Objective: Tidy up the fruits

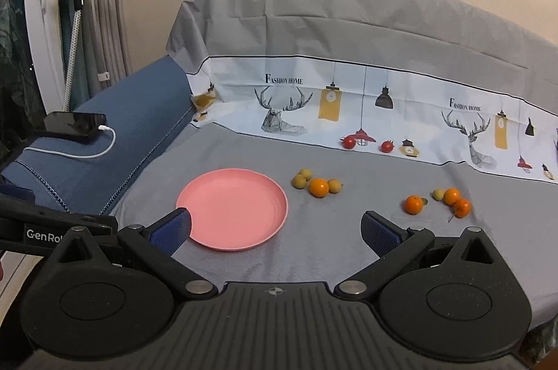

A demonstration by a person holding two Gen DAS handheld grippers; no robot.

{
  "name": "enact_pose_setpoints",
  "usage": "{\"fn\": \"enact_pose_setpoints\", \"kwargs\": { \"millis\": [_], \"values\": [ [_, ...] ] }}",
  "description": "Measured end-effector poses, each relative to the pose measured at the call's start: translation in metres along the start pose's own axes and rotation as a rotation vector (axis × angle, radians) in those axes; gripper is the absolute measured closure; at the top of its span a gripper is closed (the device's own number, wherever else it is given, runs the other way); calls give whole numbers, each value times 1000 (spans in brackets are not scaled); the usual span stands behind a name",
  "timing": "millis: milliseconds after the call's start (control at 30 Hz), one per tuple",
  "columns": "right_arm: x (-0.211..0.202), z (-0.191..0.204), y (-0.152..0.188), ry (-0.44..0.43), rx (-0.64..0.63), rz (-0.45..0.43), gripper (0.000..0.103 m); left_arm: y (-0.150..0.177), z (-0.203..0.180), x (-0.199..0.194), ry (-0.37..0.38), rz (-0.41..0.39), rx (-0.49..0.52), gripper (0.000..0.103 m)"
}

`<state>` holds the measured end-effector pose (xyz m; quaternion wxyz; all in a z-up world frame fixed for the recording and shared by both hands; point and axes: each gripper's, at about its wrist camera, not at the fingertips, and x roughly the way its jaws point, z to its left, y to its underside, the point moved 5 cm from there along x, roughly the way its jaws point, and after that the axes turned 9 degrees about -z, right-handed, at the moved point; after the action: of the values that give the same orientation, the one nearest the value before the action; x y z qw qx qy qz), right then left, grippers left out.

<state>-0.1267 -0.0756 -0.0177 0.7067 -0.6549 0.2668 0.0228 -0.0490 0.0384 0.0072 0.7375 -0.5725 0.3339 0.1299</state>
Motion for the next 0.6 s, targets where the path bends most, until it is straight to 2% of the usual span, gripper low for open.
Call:
{"fn": "enact_pose_setpoints", "kwargs": {
  "millis": [267, 600],
  "values": [
    [-4, 7, 1, 5, -38, 8, 1, 2, 8, 1, -7, 13, -56, 0],
    [-10, 8, -2, -2, -43, 0, 1, 2, 10, -5, -11, 3, -58, 0]
  ]
}}
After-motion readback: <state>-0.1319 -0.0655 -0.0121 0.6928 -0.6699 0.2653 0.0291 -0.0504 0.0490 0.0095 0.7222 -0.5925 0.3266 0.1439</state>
